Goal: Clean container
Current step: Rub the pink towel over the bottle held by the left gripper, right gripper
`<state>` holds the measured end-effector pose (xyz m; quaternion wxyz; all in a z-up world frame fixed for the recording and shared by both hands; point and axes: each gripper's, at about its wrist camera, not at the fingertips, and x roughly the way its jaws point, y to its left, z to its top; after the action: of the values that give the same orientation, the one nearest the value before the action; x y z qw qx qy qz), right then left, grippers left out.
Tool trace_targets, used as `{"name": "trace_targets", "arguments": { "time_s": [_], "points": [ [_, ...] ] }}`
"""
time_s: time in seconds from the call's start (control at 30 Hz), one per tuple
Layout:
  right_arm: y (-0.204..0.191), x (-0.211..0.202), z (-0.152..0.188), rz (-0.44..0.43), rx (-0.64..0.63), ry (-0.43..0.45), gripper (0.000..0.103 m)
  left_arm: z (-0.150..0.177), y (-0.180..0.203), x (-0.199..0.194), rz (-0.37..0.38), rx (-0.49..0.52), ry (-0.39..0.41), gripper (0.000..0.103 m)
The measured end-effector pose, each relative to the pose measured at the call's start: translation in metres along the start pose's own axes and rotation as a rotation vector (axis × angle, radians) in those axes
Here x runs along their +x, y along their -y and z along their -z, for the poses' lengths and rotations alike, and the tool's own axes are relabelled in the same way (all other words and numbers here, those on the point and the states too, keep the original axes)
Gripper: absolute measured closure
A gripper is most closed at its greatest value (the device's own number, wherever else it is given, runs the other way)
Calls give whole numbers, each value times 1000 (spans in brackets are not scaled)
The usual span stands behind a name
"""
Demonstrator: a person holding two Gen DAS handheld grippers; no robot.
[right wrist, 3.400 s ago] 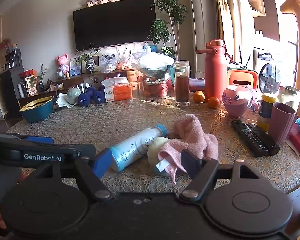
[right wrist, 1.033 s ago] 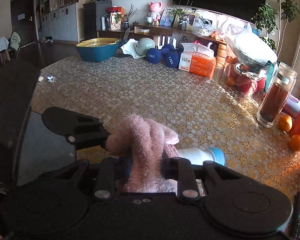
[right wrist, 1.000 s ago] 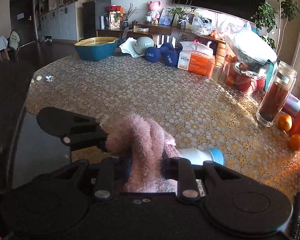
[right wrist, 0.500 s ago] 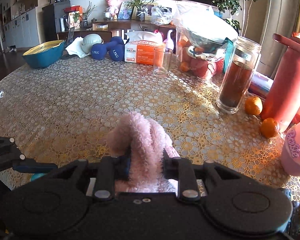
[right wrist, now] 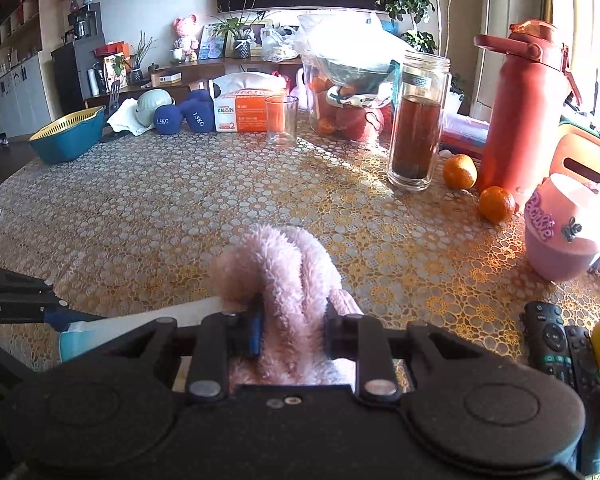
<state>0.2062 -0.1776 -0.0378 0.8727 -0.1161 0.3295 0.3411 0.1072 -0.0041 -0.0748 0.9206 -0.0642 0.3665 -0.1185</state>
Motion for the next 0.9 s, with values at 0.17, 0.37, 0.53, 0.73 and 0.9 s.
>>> {"name": "trace_targets", "arguments": {
  "time_s": [0.17, 0.37, 0.53, 0.73, 0.9],
  "points": [
    [-26, -30, -3, -51, -97, 56, 79, 3, 7, 0, -25, 36, -1, 46],
    [-75, -40, 4, -219, -203, 40, 79, 5, 14, 1, -55, 86, 6, 46],
    [-80, -27, 9, -242, -201, 18, 80, 8, 21, 1, -81, 141, 16, 47],
    [-50, -5, -3, -177, -140, 5, 79, 11, 25, 1, -86, 166, 27, 47],
    [-23, 10, -11, -78, -114, 6, 79, 13, 27, 0, -87, 185, 33, 48]
  ]
}}
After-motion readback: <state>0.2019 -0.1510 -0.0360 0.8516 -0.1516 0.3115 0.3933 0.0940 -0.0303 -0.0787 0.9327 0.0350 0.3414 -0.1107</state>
